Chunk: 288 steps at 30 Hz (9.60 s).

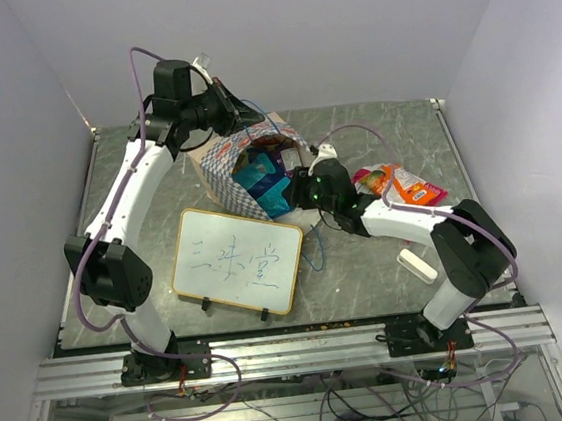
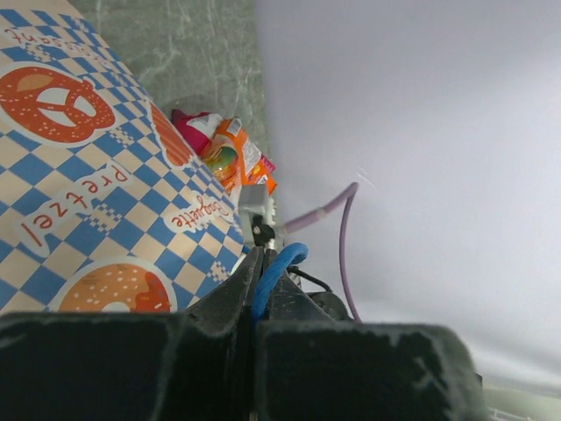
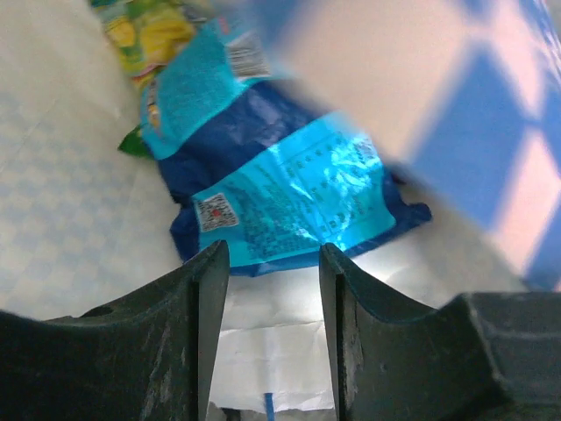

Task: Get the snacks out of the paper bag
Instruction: Take out the snack from the paper bag, then place the snack at the center of the board, then take out the snack from the paper bag.

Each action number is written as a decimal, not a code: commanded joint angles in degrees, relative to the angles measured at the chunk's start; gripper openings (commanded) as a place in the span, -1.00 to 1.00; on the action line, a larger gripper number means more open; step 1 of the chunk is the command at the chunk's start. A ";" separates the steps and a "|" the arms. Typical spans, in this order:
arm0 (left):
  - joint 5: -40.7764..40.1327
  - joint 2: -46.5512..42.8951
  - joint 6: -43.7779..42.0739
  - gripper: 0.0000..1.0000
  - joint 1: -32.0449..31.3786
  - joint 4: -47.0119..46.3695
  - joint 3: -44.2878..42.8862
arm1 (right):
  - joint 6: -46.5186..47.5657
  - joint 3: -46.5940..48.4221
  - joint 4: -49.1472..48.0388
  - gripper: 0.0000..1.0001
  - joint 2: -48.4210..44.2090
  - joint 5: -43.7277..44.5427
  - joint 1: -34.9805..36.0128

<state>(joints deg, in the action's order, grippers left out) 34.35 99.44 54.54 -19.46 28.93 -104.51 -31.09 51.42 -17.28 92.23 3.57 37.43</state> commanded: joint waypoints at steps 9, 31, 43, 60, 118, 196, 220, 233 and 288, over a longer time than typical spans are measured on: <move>3.01 2.20 4.26 -0.86 -2.27 -5.11 -0.58 | -13.56 1.58 4.31 -0.03 5.23 12.90 -3.85; 2.43 2.92 3.78 -0.86 -3.56 -4.03 -1.56 | -18.22 0.02 -5.45 -0.09 12.50 10.93 -5.53; 1.28 2.22 3.16 -0.86 -3.98 -3.00 -1.39 | -21.40 2.53 -14.24 -0.02 19.19 14.82 -5.18; -2.23 0.47 -0.29 -0.86 -3.38 1.13 -0.91 | -21.82 7.50 -13.29 -0.89 13.29 11.91 -3.21; -3.52 -4.01 -1.90 -0.86 4.53 3.50 3.53 | -0.95 22.13 25.25 -1.00 -23.42 10.24 -20.63; -0.62 0.13 -3.15 -0.86 -1.86 2.66 -0.34 | 28.67 1.83 12.13 0.31 -19.25 -25.30 -26.98; 0.19 0.68 -1.79 -0.86 -2.24 3.02 0.74 | -27.15 -2.17 -10.76 -0.27 7.75 5.08 -7.56; 1.78 1.29 -1.05 -0.86 -2.66 1.63 0.61 | -39.82 1.29 -8.13 -0.26 16.46 17.71 -6.49; -1.74 0.52 -6.36 -0.86 0.66 8.47 0.46 | 8.93 -1.81 -5.40 -1.00 -19.47 0.59 -5.88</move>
<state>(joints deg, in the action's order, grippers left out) 33.69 101.23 49.52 -19.46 36.05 -102.59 -30.00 46.50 -28.27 77.52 7.01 31.35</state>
